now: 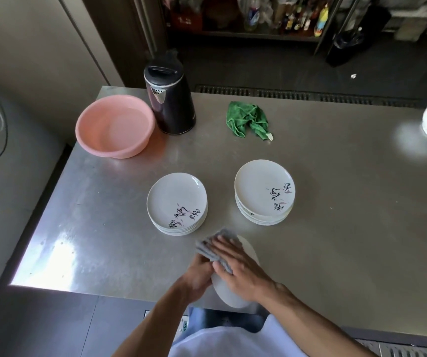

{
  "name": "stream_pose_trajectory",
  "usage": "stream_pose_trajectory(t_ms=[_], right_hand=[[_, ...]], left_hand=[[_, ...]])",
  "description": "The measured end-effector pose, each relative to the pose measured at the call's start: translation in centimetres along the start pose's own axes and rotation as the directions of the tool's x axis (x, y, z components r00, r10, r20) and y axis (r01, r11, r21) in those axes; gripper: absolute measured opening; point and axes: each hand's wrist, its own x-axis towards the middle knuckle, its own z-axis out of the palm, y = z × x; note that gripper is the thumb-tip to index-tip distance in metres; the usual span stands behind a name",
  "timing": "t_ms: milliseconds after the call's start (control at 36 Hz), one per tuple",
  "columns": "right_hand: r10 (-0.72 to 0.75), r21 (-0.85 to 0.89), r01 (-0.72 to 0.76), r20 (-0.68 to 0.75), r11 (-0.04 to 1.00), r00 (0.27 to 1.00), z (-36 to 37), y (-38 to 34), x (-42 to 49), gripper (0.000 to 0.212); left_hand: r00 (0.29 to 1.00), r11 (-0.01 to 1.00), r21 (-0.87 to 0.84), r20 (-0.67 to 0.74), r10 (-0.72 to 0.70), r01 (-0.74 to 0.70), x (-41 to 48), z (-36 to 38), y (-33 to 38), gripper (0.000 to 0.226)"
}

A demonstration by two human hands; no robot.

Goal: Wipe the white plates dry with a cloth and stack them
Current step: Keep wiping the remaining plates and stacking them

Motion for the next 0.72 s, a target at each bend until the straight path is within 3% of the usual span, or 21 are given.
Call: stream_pose_trajectory(t_ms=[83, 167, 222, 278, 333, 417, 472, 500, 556, 611, 722], right_hand=[[0.018, -0.125, -0.02, -0.018, 0.992, 1.0, 0.1, 1.2, 0.0, 0.054], [0.314, -0.153, -0.326, -0.098, 0.933, 0.944, -0.7, 2.8, 0.0, 0.053], [0.412, -0.088, -0.418, -0.076, 0.904, 0.908, -1.2, 3.4, 0.1, 0.055], [0.315, -0.055, -0.318, -0.055, 0.947, 0.947, -1.3, 3.1, -0.1, 0.055], [0.111, -0.091, -0.114, -0.033, 0.989, 0.993, -1.0, 2.3, -0.4, 0.054], [-0.057, -0.144, 0.065, 0.06, 0.987, 0.997, -0.5, 1.4, -0.6, 0.057], [-0.018, -0.178, 0.018, 0.002, 0.984, 1.0, -0.6, 1.7, -0.2, 0.053], [0.063, -0.184, -0.073, -0.063, 0.98, 0.996, -0.7, 2.1, 0.1, 0.051], [0.351, -0.117, -0.364, -0.117, 0.924, 0.929, -1.4, 3.1, 0.2, 0.051], [0.513, 0.001, -0.514, -0.061, 0.858, 0.856, -1.7, 3.6, -0.2, 0.053], [0.313, 0.058, -0.31, -0.047, 0.949, 0.949, -1.5, 2.1, -0.5, 0.054]], left_hand=[[0.999, 0.997, 0.074, 0.034, -0.015, 0.013, 0.0, -0.3, 0.2, 0.034], [0.998, 0.997, 0.061, -0.008, -0.055, 0.055, 0.1, -0.7, 0.4, 0.035], [0.998, 0.997, 0.039, -0.008, -0.06, 0.06, 0.0, -0.7, 0.6, 0.041], [0.998, 0.998, 0.028, 0.007, -0.058, 0.058, -0.1, -0.6, 0.7, 0.045], [0.999, 0.999, 0.021, 0.015, -0.047, 0.047, -0.1, -0.4, 0.6, 0.041], [0.999, 1.0, 0.014, 0.03, -0.016, 0.016, -0.2, 0.0, 0.2, 0.043], [1.0, 1.0, -0.001, 0.005, -0.021, 0.021, -0.2, 0.1, 0.1, 0.052], [0.999, 0.999, -0.027, -0.023, -0.03, 0.029, -0.2, 0.1, 0.0, 0.058], [0.994, 0.994, -0.101, -0.103, -0.038, 0.028, -0.1, -0.1, -0.3, 0.064], [0.987, 0.988, -0.156, -0.159, -0.036, 0.011, 0.1, -0.5, -0.5, 0.064], [0.993, 0.993, -0.116, -0.12, -0.003, -0.011, 0.0, -0.8, -0.2, 0.052]])
